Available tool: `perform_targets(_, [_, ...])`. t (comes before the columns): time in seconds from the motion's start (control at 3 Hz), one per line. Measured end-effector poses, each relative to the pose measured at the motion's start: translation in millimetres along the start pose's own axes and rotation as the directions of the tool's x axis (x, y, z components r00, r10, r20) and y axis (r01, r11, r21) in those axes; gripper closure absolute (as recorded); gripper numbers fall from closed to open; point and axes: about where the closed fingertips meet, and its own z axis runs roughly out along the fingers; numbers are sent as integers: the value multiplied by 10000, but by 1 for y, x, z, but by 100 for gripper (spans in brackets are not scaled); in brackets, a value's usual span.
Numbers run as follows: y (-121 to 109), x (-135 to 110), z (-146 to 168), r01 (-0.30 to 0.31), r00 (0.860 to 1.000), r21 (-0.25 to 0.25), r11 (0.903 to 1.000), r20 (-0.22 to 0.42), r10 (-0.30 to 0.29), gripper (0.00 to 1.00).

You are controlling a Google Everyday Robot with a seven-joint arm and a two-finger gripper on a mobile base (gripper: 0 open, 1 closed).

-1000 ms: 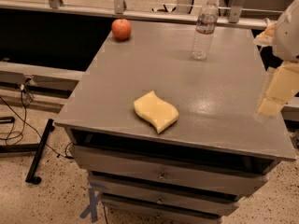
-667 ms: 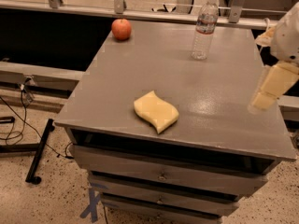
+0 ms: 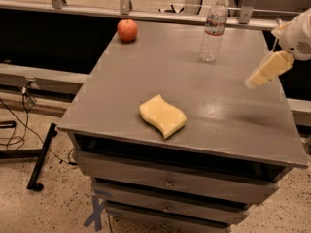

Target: Move water bottle near sponge

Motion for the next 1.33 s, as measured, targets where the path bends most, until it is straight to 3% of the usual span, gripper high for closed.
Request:
perform_targets(0.33, [-43, -5, 22, -1253, 9768, 471, 9910, 1809, 1149, 0])
perform_targets(0.67, [-74, -15, 37, -2245, 9083, 438, 9735, 3713, 1927, 0])
perform_targets(1.0, [-91, -29, 55, -2797, 8079, -80, 9600, 5382, 2399, 0])
perform_targets(1.33, [-94, -44, 76, -2824, 7152, -652, 9571, 6506, 2553, 0])
